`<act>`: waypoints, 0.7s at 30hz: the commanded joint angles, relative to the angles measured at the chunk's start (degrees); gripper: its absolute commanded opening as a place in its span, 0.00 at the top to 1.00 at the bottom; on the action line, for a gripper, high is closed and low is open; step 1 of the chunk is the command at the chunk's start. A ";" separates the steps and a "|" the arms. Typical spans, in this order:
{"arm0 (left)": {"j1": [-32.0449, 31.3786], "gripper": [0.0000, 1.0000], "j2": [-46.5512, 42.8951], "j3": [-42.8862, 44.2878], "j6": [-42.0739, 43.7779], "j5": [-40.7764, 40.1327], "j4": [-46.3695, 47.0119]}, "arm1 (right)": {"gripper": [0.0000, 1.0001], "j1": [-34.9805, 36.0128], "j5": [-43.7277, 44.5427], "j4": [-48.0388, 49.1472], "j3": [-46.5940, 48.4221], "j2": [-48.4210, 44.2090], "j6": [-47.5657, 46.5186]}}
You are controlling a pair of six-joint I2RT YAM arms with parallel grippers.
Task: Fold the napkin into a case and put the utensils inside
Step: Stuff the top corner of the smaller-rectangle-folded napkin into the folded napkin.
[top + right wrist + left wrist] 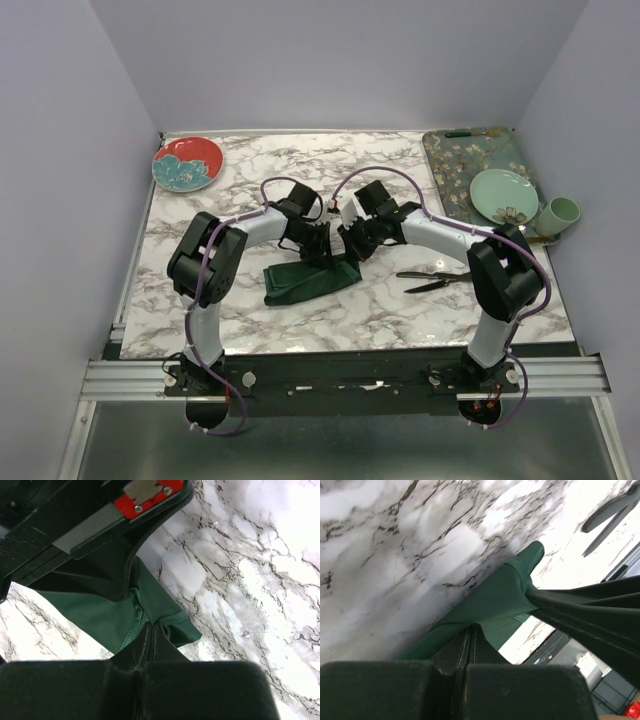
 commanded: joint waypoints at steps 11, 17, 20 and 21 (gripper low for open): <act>0.40 1.00 2.11 5.08 -0.71 3.19 0.39 | 0.99 0.53 -0.02 -0.82 0.31 0.16 -0.76; 0.58 1.00 5.72 6.22 0.87 4.33 -0.22 | 0.99 0.53 3.23 -1.17 1.27 0.43 0.03; 1.02 1.00 6.42 5.87 1.31 3.54 -0.84 | 0.99 0.44 3.41 -1.17 1.71 0.34 0.82; 1.02 1.00 6.51 5.78 1.22 3.37 -0.92 | 0.99 0.35 3.84 -1.26 2.15 0.43 1.35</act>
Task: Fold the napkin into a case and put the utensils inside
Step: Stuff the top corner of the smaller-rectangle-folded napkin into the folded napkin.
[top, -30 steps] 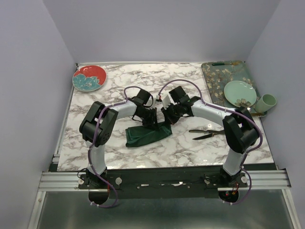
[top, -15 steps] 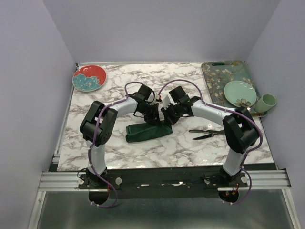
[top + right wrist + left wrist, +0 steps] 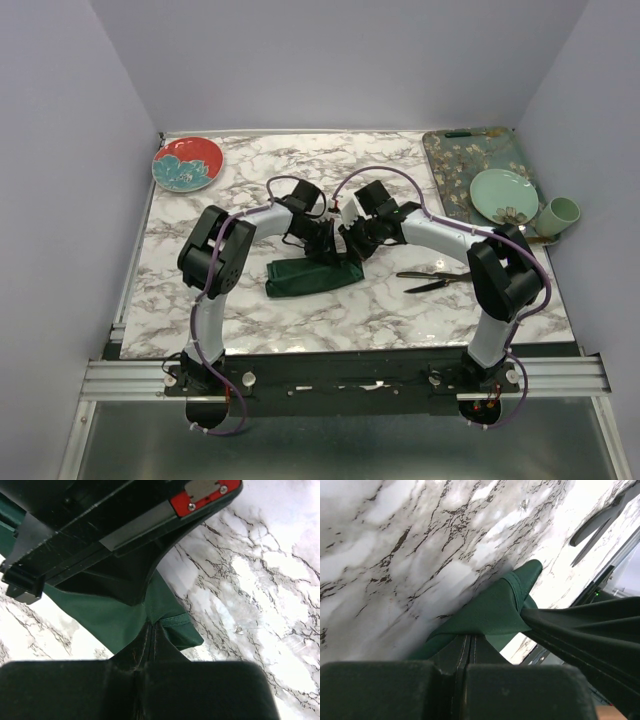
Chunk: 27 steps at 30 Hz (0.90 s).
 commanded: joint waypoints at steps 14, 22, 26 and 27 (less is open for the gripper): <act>1.50 1.00 -0.07 2.75 -3.44 2.70 2.22 | 0.99 0.44 -2.17 -2.29 2.15 1.90 1.46; 1.50 1.00 -0.16 3.19 -3.61 4.81 3.36 | 0.99 0.35 1.60 -3.17 3.73 3.83 1.73; 1.85 0.96 0.37 3.81 -1.69 5.42 2.84 | 0.99 0.44 4.51 -4.66 4.96 6.11 2.43; 2.55 0.90 -0.07 3.72 -1.24 5.95 2.57 | 0.99 0.35 4.86 -4.84 5.14 6.38 2.60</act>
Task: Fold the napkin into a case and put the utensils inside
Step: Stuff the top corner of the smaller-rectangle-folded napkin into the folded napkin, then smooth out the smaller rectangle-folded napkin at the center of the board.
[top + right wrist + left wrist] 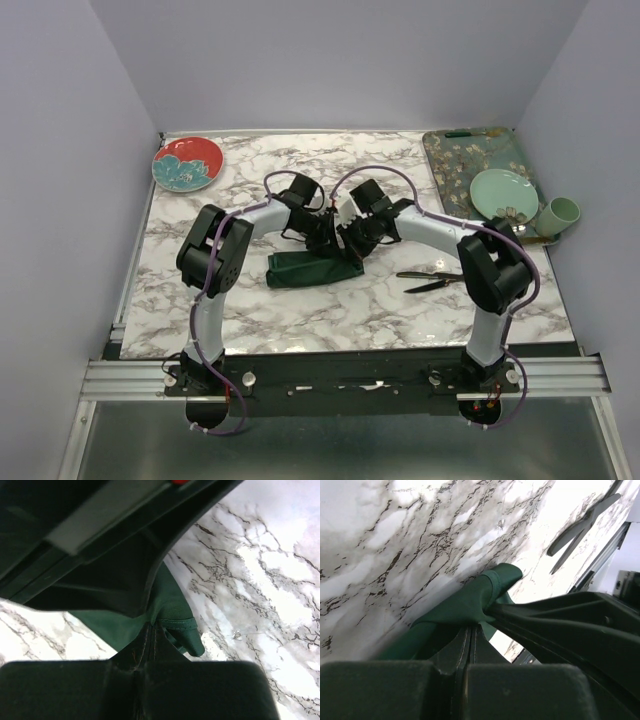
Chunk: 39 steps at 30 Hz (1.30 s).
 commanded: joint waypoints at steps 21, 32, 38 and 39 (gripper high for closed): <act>15.09 0.44 -14.59 -6.55 38.25 11.11 -22.69 | 0.99 -0.09 4.98 -4.41 3.09 4.18 1.60; 13.16 0.45 -10.47 -7.87 39.57 8.91 -19.44 | 0.99 -0.09 4.37 -4.50 3.62 4.18 1.87; 11.05 0.46 -8.18 -7.00 39.75 8.47 -19.18 | 0.99 -0.17 3.84 -4.50 3.79 3.74 1.78; 10.52 0.49 -7.75 -6.82 39.75 8.47 -19.26 | 0.99 -0.17 3.75 -4.50 3.79 3.65 1.87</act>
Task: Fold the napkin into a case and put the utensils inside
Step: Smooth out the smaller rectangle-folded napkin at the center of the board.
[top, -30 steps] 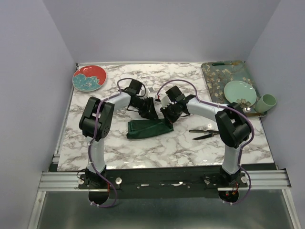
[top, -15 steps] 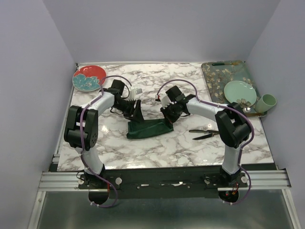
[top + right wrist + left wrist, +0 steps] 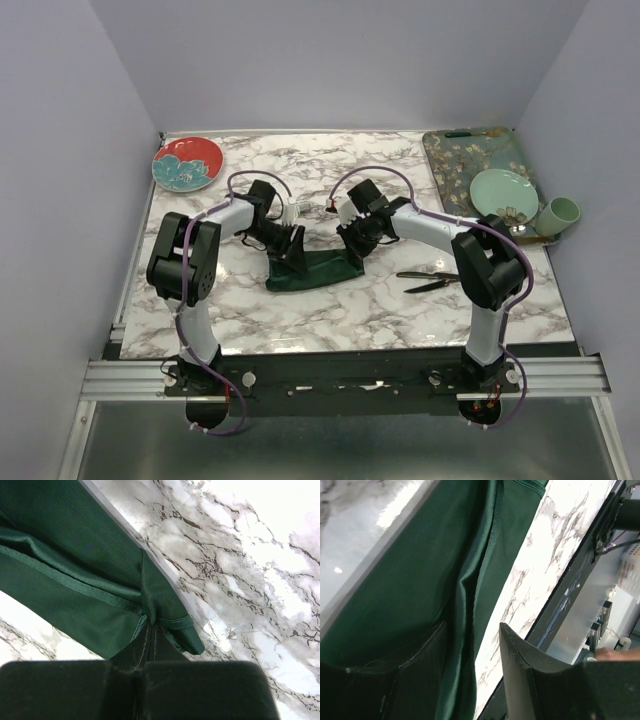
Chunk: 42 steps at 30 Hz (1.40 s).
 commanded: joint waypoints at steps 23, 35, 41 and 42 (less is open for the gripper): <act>-2.40 1.00 7.72 9.57 -2.11 -0.73 -0.93 | 0.59 -1.03 -0.27 -6.77 6.63 -1.87 0.40; -2.40 1.00 9.74 12.03 -2.55 -1.26 -1.37 | 0.58 -5.60 -9.85 -8.71 15.78 3.13 1.45; -2.40 1.00 10.44 12.74 -2.72 -1.09 -1.20 | 0.70 -5.60 -13.98 -8.71 20.87 10.43 5.14; -2.40 1.00 10.45 13.09 -2.81 -1.17 -1.20 | 0.70 -5.60 -14.77 -8.71 21.49 11.22 5.84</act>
